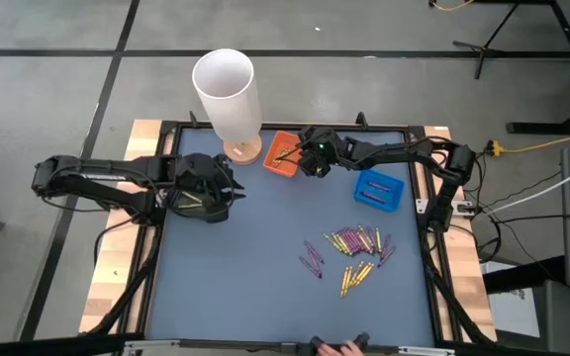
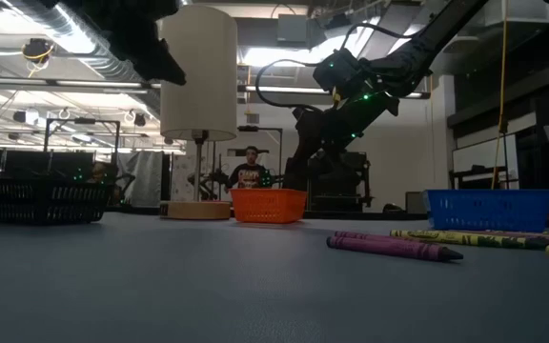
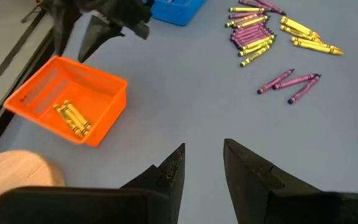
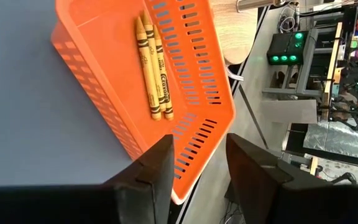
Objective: Sort crayons
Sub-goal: Put the violet crayon into the blue basket
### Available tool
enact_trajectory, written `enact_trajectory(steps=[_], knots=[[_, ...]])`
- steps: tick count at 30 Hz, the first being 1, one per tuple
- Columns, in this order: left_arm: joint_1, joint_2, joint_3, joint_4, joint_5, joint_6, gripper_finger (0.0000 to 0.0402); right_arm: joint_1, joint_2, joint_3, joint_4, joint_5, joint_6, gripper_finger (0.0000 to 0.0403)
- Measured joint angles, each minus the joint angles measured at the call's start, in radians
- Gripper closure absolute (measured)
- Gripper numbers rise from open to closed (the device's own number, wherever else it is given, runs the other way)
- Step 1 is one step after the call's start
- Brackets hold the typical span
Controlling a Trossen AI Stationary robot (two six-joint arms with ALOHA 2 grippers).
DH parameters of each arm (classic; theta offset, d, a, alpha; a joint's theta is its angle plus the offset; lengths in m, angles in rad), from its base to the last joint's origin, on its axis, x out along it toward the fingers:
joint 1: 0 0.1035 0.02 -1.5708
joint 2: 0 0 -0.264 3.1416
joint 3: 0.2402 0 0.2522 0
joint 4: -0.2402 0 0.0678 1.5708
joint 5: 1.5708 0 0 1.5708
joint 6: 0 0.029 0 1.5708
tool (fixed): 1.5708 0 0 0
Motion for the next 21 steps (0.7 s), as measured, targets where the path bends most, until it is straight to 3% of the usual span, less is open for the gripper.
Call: enact_trajectory(steps=[3,6,21], knots=[[-0.015,0.051,0.0,0.043,0.0,0.0,0.0308,0.015,0.0,0.0,0.0,0.04,0.0,0.026],[-0.036,0.104,0.0,0.105,0.009,0.001,0.0308,0.055,-0.011,0.0,-0.002,0.154,0.0,0.026],[-0.122,0.344,0.0,0.473,0.083,0.003,0.0308,0.368,-0.17,0.0,-0.08,0.574,0.02,0.0261]])
